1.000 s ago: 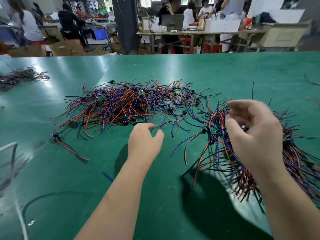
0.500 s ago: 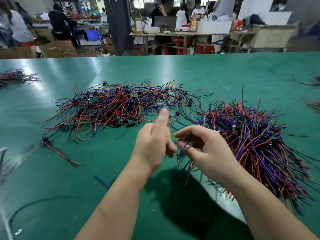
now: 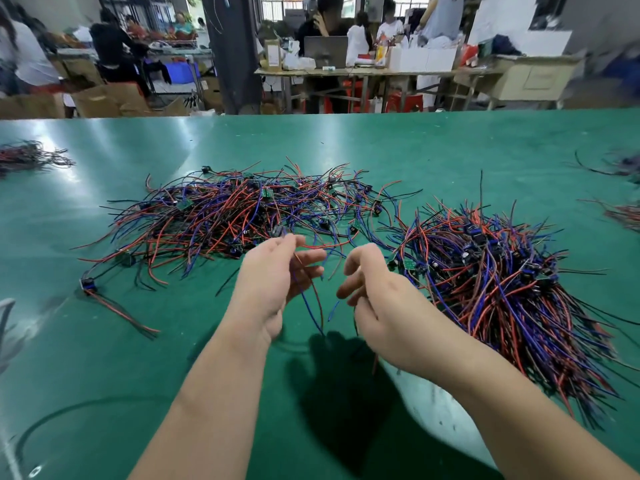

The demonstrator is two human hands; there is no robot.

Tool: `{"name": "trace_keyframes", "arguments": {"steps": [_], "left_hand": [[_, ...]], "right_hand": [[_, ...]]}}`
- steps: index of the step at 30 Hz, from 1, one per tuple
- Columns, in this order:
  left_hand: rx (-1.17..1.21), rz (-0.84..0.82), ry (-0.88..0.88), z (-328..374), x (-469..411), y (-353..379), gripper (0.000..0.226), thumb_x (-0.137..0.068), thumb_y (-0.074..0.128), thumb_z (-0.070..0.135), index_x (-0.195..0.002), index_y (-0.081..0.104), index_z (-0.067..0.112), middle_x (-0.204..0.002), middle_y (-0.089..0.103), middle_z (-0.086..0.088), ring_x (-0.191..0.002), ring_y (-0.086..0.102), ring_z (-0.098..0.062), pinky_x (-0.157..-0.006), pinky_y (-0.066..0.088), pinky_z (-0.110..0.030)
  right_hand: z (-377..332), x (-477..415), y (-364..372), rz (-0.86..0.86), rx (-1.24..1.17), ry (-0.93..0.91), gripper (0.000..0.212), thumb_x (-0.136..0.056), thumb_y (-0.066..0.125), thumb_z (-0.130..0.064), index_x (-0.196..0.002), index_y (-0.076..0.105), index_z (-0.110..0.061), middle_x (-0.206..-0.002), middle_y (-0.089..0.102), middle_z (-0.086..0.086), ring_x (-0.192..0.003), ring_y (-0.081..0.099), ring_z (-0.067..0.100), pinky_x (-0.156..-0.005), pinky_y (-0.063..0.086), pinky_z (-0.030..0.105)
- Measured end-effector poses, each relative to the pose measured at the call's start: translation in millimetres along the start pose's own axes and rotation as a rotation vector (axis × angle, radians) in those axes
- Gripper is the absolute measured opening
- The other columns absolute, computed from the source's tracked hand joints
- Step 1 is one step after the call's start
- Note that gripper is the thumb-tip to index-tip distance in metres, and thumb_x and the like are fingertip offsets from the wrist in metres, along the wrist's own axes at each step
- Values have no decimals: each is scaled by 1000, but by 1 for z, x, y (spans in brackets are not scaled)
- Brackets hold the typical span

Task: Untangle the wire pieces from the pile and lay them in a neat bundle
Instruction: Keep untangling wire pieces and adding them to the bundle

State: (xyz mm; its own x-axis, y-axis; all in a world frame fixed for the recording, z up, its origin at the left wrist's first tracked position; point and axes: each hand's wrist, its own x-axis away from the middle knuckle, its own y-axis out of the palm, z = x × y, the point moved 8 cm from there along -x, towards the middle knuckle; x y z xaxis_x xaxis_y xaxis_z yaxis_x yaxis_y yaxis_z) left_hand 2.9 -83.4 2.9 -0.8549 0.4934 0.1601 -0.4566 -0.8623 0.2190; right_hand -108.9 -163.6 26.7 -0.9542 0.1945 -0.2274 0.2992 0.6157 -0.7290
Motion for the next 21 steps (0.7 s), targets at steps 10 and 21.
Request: {"name": "trace_keyframes", "arguments": {"steps": [10, 21], "left_hand": [[-120, 32, 21, -3, -1, -3, 22, -102, 38, 25, -87, 55, 20, -58, 69, 7, -47, 61, -5, -57, 40, -24], [-173, 30, 11, -7, -2, -3, 22, -102, 39, 24, -92, 57, 16, -59, 70, 5, -47, 61, -6, -58, 39, -25]], "right_hand": [[58, -11, 15, -155, 678, 265, 40, -89, 40, -10, -128, 36, -18, -126, 43, 5, -117, 43, 29, -90, 41, 41], [115, 7, -33, -68, 686, 576, 12, -84, 43, 2, -78, 37, -6, -116, 41, 17, -102, 49, 35, -84, 45, 40]]}}
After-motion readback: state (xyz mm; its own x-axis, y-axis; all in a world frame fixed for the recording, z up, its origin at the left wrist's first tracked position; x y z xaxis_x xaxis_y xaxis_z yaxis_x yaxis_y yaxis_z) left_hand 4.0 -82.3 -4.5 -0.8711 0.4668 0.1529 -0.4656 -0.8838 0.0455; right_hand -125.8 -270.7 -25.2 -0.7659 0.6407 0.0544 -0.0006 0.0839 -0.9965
